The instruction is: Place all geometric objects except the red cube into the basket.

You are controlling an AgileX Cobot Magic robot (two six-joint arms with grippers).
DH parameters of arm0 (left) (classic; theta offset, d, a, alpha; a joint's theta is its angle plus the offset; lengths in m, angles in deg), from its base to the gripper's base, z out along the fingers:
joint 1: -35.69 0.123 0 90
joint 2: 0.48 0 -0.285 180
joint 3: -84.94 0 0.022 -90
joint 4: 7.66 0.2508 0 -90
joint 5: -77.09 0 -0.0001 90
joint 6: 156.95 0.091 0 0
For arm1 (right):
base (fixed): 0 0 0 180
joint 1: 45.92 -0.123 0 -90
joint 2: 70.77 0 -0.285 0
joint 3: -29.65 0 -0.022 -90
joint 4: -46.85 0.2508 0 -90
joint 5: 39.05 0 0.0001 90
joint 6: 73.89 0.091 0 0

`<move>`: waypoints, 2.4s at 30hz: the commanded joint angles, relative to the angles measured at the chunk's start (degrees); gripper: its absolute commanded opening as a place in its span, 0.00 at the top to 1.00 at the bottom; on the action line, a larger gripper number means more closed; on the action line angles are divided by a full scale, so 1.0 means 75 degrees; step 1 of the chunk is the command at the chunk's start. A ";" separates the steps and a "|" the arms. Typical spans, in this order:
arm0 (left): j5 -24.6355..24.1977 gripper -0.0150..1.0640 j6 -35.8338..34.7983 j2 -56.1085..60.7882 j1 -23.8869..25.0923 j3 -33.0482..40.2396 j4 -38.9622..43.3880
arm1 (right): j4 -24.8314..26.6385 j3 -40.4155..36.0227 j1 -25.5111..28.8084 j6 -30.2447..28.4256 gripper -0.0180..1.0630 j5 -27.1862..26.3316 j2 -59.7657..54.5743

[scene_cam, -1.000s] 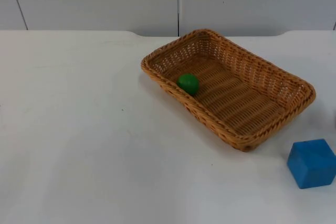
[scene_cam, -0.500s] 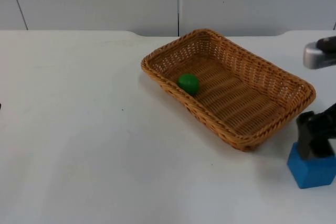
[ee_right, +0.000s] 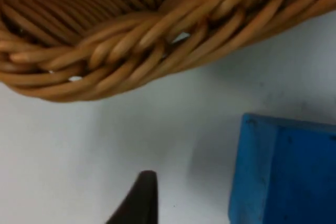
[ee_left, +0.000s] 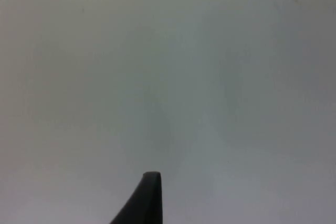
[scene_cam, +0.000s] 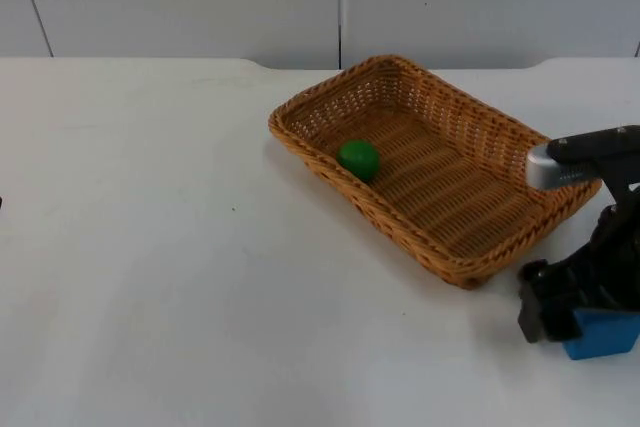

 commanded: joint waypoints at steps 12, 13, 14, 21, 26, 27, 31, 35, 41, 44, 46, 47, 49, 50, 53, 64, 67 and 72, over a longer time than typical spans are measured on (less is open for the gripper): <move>0.0027 0.01 -0.0027 0.0054 0.0018 0.0017 -0.0063 | -0.0221 0.0044 -0.0059 0.0005 0.99 0.0650 0.0331; 0.0027 0.01 -0.0027 0.0054 0.0018 0.0017 -0.0063 | -0.0221 0.0044 -0.0059 0.0005 0.99 0.0650 0.0331; 0.0027 0.01 -0.0027 0.0054 0.0018 0.0017 -0.0063 | -0.0221 0.0044 -0.0059 0.0003 0.99 0.0885 0.0560; 0.0027 0.01 -0.0027 0.0054 0.0018 0.0017 -0.0063 | -0.0204 0.0044 -0.0059 -0.0384 0.99 0.2468 0.2713; 0.0027 0.01 -0.0027 0.0054 0.0018 0.0017 -0.0063 | -0.0190 0.0044 -0.0059 -0.0403 0.99 0.2845 0.4018; 0.0027 0.01 -0.0027 0.0054 0.0018 0.0017 -0.0063 | -0.0190 0.0044 -0.0059 -0.0403 0.99 0.2845 0.4267; 0.0027 0.01 -0.0027 0.0054 0.0018 0.0017 -0.0063 | -0.0190 0.0044 -0.0059 -0.0467 0.99 0.2845 0.4672; 0.0054 0.01 -0.0027 0.0054 0.0018 0.0017 -0.0063 | -0.0190 0.0044 -0.0059 -0.0486 0.99 0.2810 0.4597; 0.0054 0.01 -0.0027 0.0054 0.0018 0.0017 -0.0063 | 0.0203 0.0339 -0.0059 -0.0965 0.99 0.2642 0.4004; 0.0091 0.01 -0.0027 0.0054 0.0018 0.0017 -0.0063 | 0.0610 0.1038 -0.0059 -0.1593 0.99 0.2635 0.3214; 0.0114 0.01 -0.0027 0.0054 0.0018 0.0017 -0.0063 | 0.0682 0.1365 -0.0059 -0.1710 0.99 0.2635 0.2876; 0.0148 0.01 -0.0027 0.0054 0.0018 0.0017 -0.0063 | 0.0831 0.1718 -0.0059 -0.1901 0.99 0.2635 0.2583; 0.0148 0.01 -0.0027 0.0054 0.0018 0.0017 -0.0063 | 0.1037 0.2389 -0.0059 -0.2275 0.99 0.2635 0.1847; 0.0148 0.01 -0.0027 0.0054 0.0018 0.0017 -0.0063 | 0.1037 0.2750 -0.0059 -0.2336 0.99 0.2649 0.1477; 0.0148 0.01 -0.0027 0.0054 0.0018 0.0017 -0.0063 | 0.1051 0.3542 -0.0059 -0.2371 0.99 0.2660 0.0623; 0.0201 0.01 -0.0027 0.0054 0.0018 0.0017 -0.0063 | 0.0983 0.4563 -0.0059 -0.2426 0.99 0.1322 -0.1477; 0.0201 0.01 -0.0027 0.0054 0.0018 0.0017 -0.0063 | 0.0983 0.4563 -0.0059 -0.2577 0.97 0.1166 -0.1832; 0.0227 0.01 -0.0027 0.0054 0.0018 0.0017 -0.0063 | 0.0998 0.4563 -0.0059 -0.2695 0.75 0.1115 -0.2125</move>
